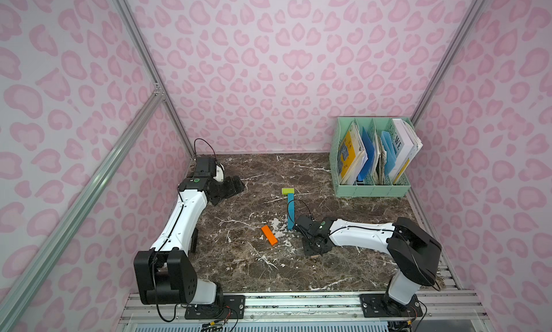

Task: Assemble a giraffe with building blocks
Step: Assemble the building block at the center of the board.

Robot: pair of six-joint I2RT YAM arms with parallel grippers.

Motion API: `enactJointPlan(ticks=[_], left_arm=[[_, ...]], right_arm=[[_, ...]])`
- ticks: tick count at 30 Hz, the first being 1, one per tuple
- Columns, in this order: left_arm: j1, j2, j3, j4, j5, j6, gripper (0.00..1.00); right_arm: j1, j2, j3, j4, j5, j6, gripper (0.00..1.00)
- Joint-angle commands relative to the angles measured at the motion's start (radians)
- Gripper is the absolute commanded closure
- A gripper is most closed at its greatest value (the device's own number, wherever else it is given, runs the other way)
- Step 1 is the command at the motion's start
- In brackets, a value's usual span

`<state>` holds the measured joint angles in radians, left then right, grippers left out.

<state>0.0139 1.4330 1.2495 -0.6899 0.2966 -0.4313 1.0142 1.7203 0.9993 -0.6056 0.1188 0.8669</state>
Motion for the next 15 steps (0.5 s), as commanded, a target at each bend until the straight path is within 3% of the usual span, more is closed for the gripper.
enactJointPlan(ticks=[1,15], left_arm=[[0.0,-0.002,0.003,-0.004,-0.002,0.012,0.1],[0.001,-0.008,0.002,-0.006,-0.006,0.012,0.1]], right_arm=[[-0.019,-0.017,-0.019,-0.019,0.007,-0.007,0.66],[-0.05,0.016,0.001,-0.032,0.012,-0.059,0.65]])
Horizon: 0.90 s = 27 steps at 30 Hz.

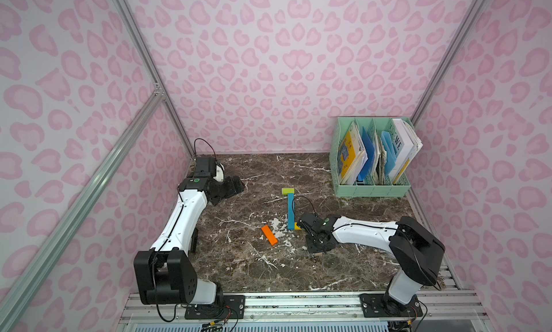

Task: Assemble a giraffe with building blocks
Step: Assemble the building block at the center of the board.

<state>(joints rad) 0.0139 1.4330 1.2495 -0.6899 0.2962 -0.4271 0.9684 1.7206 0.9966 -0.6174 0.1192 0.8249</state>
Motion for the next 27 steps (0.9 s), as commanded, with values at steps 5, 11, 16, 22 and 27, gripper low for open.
enactJointPlan(ticks=[5,11,16,22,27], left_arm=[[0.001,-0.004,0.002,-0.003,0.002,0.007,0.1],[0.001,0.001,0.002,0.0,0.007,0.007,0.1],[0.001,0.003,0.001,-0.001,0.009,0.007,0.1],[0.0,0.001,0.001,-0.001,0.005,0.008,0.1],[0.0,0.003,0.003,-0.001,0.004,0.008,0.1]], right_arm=[[-0.01,0.032,0.013,-0.022,0.013,-0.02,0.64],[-0.02,0.051,0.026,-0.016,0.007,-0.03,0.64],[-0.025,0.057,0.03,-0.013,0.005,-0.036,0.64],[-0.035,0.058,0.034,-0.012,0.004,-0.047,0.64],[-0.038,0.063,0.037,-0.011,0.004,-0.053,0.64]])
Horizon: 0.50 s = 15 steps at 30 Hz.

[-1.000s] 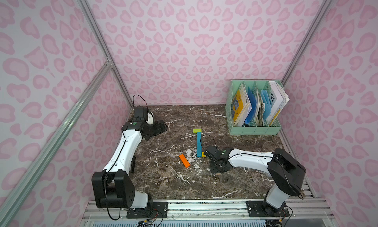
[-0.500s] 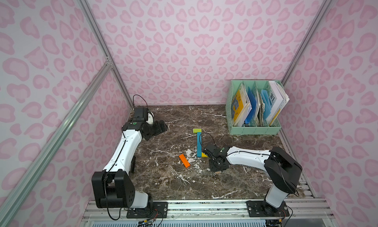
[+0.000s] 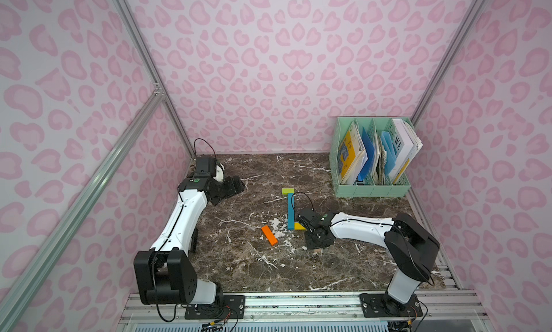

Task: Assemble a giraffe with building blocks
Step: Assemble the building block at the center of the board.

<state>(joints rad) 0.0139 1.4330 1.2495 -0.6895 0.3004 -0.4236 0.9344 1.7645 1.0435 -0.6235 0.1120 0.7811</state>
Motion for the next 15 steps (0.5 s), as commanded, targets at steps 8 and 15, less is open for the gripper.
enactJointPlan(ticks=[8,15], left_arm=[[0.0,0.001,0.005,-0.002,-0.002,0.005,0.1],[0.001,0.003,0.004,-0.002,-0.002,0.005,0.1]], right_arm=[[-0.004,0.025,-0.002,-0.004,0.012,-0.013,0.64],[-0.003,0.036,0.008,-0.005,0.012,-0.016,0.64]])
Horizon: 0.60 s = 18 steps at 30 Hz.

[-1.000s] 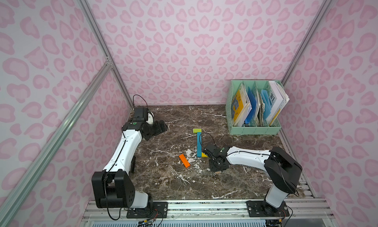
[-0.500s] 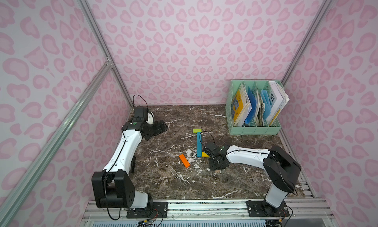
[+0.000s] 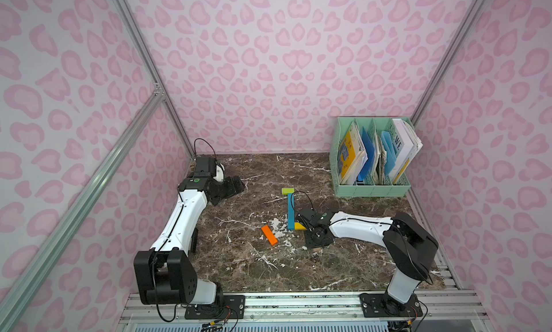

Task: Assemble a giraffe with building blocks
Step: Assemble the building block at the center of the board.

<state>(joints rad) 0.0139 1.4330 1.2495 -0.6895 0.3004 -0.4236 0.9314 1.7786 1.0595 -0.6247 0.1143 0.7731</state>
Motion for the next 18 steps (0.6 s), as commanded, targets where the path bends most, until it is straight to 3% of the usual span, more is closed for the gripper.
enactJointPlan(ticks=[1,5,6,8,11,18], left_arm=[[0.001,0.002,0.004,-0.002,-0.001,0.005,0.1],[0.0,0.003,0.004,-0.002,-0.001,0.005,0.1],[0.001,0.003,0.004,-0.002,0.0,0.005,0.1],[0.001,0.004,0.002,-0.002,0.0,0.005,0.1],[-0.004,0.013,-0.004,-0.001,0.015,0.008,0.09],[-0.158,0.04,-0.039,-0.073,-0.066,-0.048,0.11]], right_arm=[[-0.001,0.023,-0.008,-0.004,0.011,-0.008,0.64],[0.0,0.022,-0.008,-0.006,0.013,-0.008,0.63],[0.0,0.021,-0.011,-0.006,0.013,-0.007,0.59],[0.001,0.014,-0.017,-0.006,0.01,-0.008,0.42],[0.012,-0.026,-0.026,-0.009,0.024,-0.005,0.32],[-0.02,-0.216,0.053,-0.075,0.108,-0.031,0.28]])
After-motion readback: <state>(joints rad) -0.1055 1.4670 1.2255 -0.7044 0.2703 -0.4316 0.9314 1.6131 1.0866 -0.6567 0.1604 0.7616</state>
